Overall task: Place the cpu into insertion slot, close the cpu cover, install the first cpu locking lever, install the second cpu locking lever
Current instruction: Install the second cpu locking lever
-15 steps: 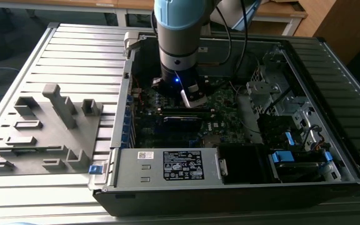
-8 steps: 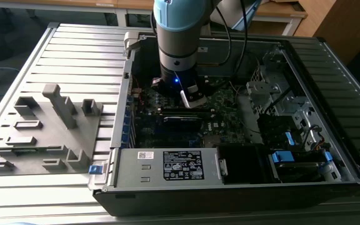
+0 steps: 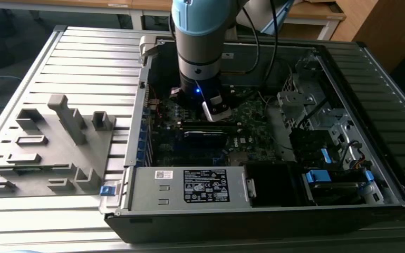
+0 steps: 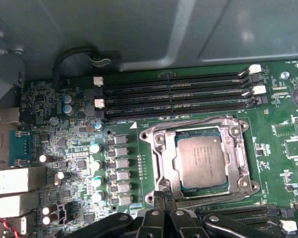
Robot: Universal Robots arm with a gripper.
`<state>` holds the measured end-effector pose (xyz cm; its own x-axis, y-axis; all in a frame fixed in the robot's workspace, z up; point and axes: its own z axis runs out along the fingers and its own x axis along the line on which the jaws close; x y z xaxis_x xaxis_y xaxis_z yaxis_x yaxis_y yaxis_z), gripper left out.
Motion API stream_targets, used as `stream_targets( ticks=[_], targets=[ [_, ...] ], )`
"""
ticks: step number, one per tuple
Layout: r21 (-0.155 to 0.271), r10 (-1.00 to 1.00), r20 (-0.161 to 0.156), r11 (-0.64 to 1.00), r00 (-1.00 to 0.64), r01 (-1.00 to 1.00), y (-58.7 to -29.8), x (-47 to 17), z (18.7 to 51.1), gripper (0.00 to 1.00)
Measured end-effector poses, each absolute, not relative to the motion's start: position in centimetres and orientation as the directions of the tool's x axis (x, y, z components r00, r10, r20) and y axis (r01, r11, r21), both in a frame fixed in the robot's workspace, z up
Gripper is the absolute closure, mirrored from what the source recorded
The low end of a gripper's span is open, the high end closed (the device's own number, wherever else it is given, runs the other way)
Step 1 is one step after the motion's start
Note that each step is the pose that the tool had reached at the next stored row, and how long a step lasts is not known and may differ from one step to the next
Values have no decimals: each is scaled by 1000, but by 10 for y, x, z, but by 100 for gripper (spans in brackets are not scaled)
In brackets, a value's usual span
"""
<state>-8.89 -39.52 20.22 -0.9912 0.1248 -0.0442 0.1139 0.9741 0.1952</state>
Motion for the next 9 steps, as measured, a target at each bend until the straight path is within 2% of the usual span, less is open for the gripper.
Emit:
stream_targets(
  ticks=[9],
  targets=[
    [196, 125, -44, 974, -991, 115, -396, -91, 201, 89]
  ],
)
